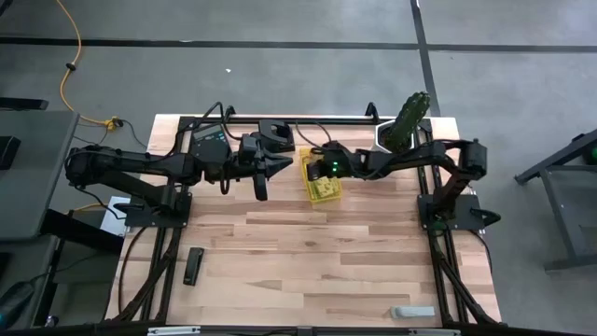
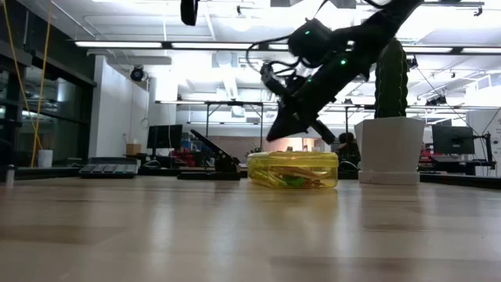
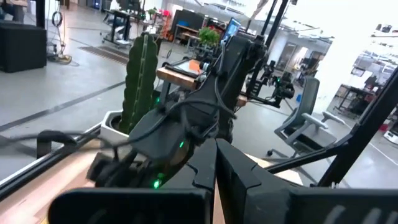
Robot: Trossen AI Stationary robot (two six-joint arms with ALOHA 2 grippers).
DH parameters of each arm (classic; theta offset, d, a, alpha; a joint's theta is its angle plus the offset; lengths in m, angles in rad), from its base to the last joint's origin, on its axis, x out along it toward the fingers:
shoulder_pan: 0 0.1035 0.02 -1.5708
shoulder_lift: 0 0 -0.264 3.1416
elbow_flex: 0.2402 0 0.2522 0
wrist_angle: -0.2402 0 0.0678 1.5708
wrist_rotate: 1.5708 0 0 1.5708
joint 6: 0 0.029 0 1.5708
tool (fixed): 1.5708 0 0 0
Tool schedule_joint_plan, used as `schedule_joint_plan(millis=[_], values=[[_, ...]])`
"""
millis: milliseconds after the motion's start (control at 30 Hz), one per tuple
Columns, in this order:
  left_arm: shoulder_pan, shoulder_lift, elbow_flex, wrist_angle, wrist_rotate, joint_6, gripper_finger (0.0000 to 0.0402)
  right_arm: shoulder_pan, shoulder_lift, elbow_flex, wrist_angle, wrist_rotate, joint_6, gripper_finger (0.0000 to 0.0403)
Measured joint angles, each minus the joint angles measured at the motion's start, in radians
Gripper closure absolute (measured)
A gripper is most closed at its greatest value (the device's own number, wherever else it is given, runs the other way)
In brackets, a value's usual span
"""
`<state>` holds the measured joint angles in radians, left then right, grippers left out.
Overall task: Pack school essentials
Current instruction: Close the yellow supply box, then return to Home Position
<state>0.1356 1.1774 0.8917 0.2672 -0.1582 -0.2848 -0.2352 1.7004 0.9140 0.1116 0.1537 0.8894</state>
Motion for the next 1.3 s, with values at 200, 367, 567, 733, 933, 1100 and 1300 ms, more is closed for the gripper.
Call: schedule_joint_plan(millis=[200, 367, 567, 733, 933, 1100, 1300], values=[[-0.002, 0.0, 0.0, -0.001, 0.001, -0.001, 0.0401, 0.0, 0.082, 0.069, -0.086, -0.01, -0.019, 0.0403], [-0.009, 0.0, 0.0, -0.004, -0.001, -0.001, 0.0401, 0.0, 0.094, 0.06, -0.126, -0.015, -0.012, 0.0403], [-0.008, 0.0, 0.0, -0.007, -0.004, -0.001, 0.0401, -0.001, 0.083, 0.05, -0.132, -0.01, -0.021, 0.0403], [-0.008, 0.0, 0.0, -0.006, -0.004, 0.0, 0.0401, -0.036, 0.004, 0.041, -0.181, 0.007, -0.088, 0.0403], [-0.011, 0.0, 0.0, -0.008, 0.005, 0.007, 0.0401, -0.12, -0.121, 0.044, -0.275, 0.053, -0.173, 0.0403], [-0.014, -0.046, -0.001, -0.058, 0.023, 0.069, 0.0401, -0.164, -0.181, 0.044, -0.324, 0.047, -0.254, 0.0403], [-0.018, -0.175, 0.0, -0.131, 0.017, 0.162, 0.0401, -0.156, -0.303, 0.044, -0.24, -0.15, -0.478, 0.0403]])
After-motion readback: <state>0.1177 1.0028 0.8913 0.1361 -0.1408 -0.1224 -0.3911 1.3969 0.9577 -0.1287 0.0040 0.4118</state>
